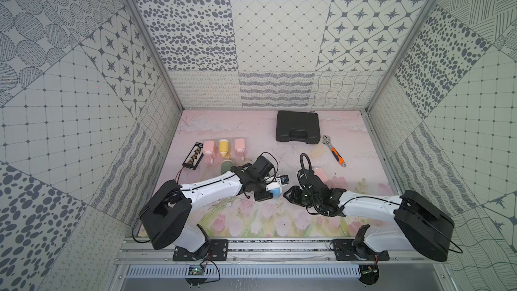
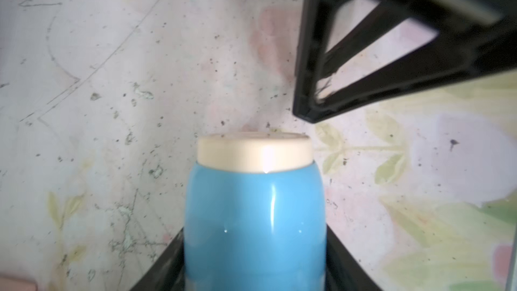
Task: Put the tray back into the pencil sharpener
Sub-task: Close the container of the pencil sharpener, then place the pencil sharpener at the center of the board.
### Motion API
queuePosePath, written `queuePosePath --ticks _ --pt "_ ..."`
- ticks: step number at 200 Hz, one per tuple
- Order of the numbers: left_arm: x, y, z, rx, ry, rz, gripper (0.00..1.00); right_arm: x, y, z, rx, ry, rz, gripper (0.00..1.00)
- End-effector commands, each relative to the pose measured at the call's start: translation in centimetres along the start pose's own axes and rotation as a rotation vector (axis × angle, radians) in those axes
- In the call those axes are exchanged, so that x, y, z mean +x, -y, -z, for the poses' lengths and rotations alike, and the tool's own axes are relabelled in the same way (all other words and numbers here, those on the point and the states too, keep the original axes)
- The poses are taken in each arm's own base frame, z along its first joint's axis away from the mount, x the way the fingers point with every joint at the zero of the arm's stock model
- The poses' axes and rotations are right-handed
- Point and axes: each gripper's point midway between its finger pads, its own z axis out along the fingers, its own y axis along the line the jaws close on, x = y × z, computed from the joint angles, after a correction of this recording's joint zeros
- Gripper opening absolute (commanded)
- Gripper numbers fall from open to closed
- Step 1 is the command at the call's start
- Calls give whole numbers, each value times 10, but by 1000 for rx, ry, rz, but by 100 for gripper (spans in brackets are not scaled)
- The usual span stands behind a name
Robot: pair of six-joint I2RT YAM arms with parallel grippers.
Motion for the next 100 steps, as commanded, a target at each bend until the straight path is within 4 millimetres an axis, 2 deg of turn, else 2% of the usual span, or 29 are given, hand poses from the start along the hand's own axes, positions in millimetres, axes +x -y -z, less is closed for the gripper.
queuePosePath --ticks 1,16,27,38,54,73,100 --pt "-10 -41 27 -231 63 289 0 -14 22 23 115 97 13 37" --pt "2 -56 42 -346 49 471 0 -21 19 36 111 139 33 37" --pt "17 -66 53 -440 16 621 0 -26 16 41 109 162 41 37" --pt "31 -67 60 -489 -28 725 0 -30 13 44 105 180 48 37" --pt "61 -71 72 -611 -123 885 0 -33 10 45 105 186 59 37" --pt "83 -72 76 -699 -233 968 0 -35 5 42 99 180 66 37" --pt "95 -80 72 -751 -326 1052 0 -35 -2 37 79 163 68 36"
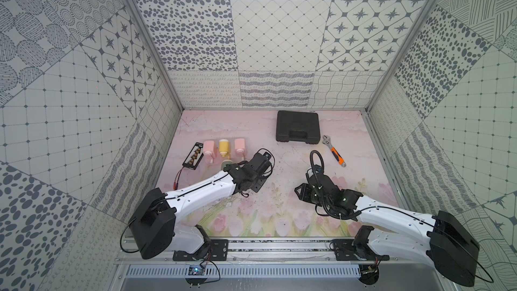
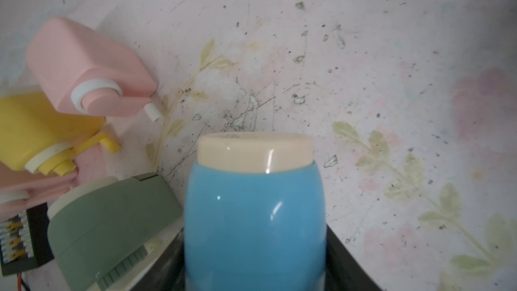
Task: Put the tray back into the pencil sharpener
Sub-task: Place the pencil sharpener at the center of the board.
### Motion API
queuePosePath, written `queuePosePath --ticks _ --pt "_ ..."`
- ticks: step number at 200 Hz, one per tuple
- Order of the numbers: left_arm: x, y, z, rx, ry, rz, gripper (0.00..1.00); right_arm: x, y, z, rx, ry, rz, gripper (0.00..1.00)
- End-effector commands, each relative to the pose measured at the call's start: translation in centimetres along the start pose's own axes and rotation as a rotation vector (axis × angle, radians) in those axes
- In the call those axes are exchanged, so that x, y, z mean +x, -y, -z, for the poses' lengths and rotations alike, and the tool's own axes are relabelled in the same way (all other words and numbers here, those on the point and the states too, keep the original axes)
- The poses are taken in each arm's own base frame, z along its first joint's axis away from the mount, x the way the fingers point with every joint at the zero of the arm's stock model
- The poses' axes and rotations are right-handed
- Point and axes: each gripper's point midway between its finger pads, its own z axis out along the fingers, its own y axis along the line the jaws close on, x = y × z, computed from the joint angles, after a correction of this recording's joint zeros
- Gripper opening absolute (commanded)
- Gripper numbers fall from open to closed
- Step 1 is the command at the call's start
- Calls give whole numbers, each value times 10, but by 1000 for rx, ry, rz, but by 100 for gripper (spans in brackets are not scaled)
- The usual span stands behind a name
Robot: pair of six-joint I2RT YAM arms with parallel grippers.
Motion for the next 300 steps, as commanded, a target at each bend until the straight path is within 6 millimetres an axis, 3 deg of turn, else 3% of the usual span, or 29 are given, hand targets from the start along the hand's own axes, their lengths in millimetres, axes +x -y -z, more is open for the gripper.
queuePosePath --ticks 1,33,70,155,181,227,300 --pt "25 -54 1 -320 -118 343 0 -12 -17 1 -38 28 13 36" --pt "14 -62 -11 -273 -73 485 0 -13 -17 4 -42 36 4 36" --pt "19 -74 -27 -276 -114 593 2 -14 -13 10 -34 50 2 36" --pt "13 -56 -56 -218 -139 676 11 -14 -12 14 -36 51 6 36" --pt "16 -50 -64 -205 -158 682 20 -13 -11 14 -34 47 7 36" --pt "16 -48 -64 -191 -167 675 56 -14 -11 17 -28 46 7 36" --pt "15 -47 -52 -156 -149 677 88 -14 -9 20 -24 49 4 37"
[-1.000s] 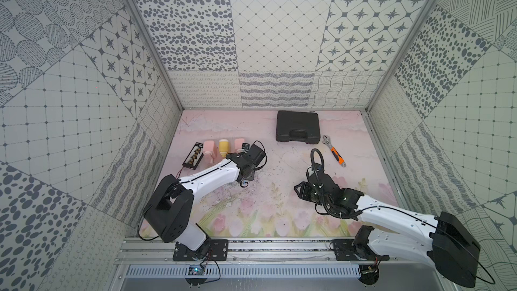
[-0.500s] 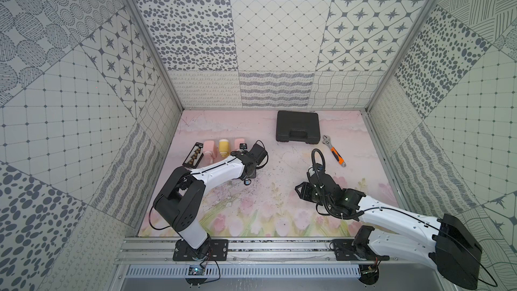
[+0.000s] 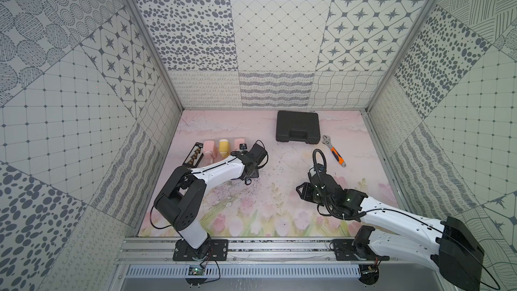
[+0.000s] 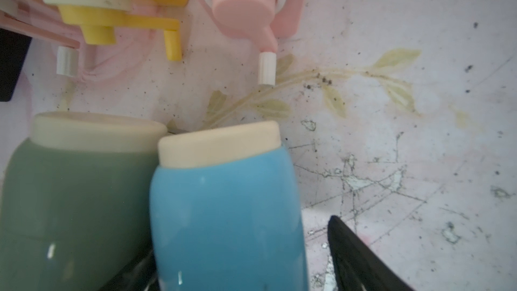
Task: Put the tray back into the pencil sharpener
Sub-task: Place the pencil sharpener at the center of the board, then pick up the pencil sharpener from the center of the board.
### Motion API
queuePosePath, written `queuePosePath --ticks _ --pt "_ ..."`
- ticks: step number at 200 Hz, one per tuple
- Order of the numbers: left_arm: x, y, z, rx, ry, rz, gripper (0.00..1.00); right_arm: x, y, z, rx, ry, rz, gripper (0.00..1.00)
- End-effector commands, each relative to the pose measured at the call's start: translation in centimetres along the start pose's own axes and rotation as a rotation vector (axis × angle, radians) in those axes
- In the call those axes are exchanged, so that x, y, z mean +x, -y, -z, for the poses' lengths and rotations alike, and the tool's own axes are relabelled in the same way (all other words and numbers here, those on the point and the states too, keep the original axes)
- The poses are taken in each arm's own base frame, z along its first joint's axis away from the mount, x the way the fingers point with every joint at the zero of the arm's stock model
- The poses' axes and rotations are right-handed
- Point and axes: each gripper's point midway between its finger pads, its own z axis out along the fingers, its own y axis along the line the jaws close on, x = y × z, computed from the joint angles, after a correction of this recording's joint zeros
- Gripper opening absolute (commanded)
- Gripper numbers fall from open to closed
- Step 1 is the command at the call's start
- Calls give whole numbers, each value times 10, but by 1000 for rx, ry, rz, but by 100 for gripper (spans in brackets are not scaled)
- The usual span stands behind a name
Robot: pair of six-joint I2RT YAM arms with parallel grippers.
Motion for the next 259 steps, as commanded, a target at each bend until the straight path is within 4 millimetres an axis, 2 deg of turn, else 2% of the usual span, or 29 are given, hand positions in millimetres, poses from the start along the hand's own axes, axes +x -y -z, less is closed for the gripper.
queuePosePath --ticks 1,49,82,87,92,114,126,146,174,197,223,240,259 --pt "2 5 7 53 -15 17 88 -8 -6 4 -15 28 2 37" --pt "-8 1 29 94 35 29 92 -7 -4 6 -5 23 14 37" --pt "-18 -3 62 136 133 -5 91 -7 7 15 43 26 30 37" --pt "-19 -3 68 154 150 -23 91 -7 11 17 56 28 36 37" --pt "-19 -3 73 171 169 -45 91 -14 3 25 44 46 38 37" --pt "-27 -8 103 254 287 -146 88 -24 21 48 135 84 47 38" --pt "-32 -3 122 339 374 -222 88 -30 39 62 211 108 25 39" --pt "-44 18 157 519 567 -327 87 -42 64 85 302 159 -21 43" --pt "-47 43 189 661 756 -535 87 -68 66 101 315 163 55 50" --pt "-44 58 199 716 818 -661 90 -84 51 96 307 101 240 66" --pt "-36 71 195 763 814 -728 92 -96 38 81 291 16 414 83" --pt "-32 76 191 795 808 -727 93 -98 40 65 294 -50 459 89" --pt "-30 76 189 804 810 -721 93 -102 57 47 364 -98 446 92"
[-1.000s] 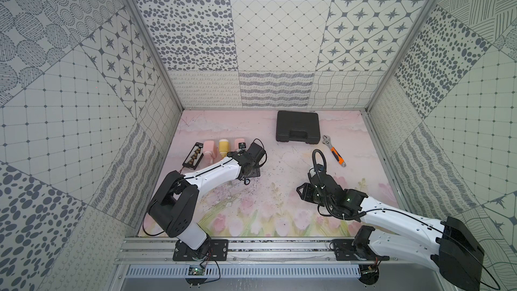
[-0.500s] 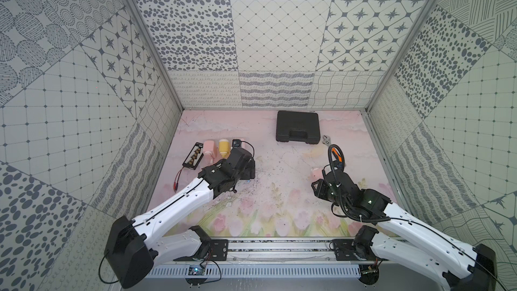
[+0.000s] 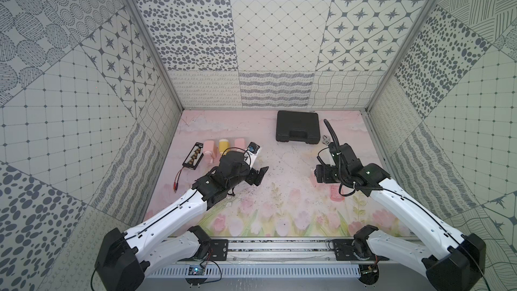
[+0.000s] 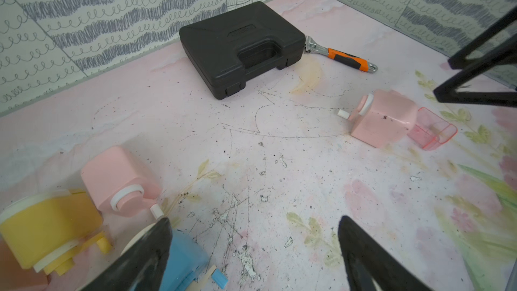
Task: Put the tray back into the pencil sharpener
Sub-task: Pick up the pencil sharpener from the center of the board.
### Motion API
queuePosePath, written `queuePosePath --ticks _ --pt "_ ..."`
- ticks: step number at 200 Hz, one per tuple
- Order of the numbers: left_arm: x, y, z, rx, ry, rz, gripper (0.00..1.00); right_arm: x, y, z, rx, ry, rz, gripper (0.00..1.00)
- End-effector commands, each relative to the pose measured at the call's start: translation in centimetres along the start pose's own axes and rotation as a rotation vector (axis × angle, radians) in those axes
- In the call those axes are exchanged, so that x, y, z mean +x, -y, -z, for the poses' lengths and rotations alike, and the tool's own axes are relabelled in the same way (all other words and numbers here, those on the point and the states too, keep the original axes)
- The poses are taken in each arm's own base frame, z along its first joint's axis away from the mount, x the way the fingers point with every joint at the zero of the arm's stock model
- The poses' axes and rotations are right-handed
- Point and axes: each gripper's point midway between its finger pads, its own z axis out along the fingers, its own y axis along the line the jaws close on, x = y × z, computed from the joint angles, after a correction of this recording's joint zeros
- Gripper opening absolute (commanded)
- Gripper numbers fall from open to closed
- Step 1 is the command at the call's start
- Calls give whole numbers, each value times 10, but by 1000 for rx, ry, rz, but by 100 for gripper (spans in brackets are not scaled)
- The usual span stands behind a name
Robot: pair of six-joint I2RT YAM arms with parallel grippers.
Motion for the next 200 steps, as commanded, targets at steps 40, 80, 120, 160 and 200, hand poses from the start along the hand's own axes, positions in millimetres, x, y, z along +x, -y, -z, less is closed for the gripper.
queuePosePath --ticks 40,80,120,160,200 --pt "-33 25 4 137 172 -164 94 6 -13 -47 -62 -136 142 90" --pt "-34 30 5 170 175 -157 94 7 -8 -67 -19 -155 172 89" --pt "-34 33 9 186 183 -153 94 15 0 -79 21 -202 225 81" --pt "-35 33 9 187 187 -150 94 21 2 -85 27 -234 263 71" --pt "-35 31 10 174 191 -160 94 24 0 -86 14 -263 289 60"
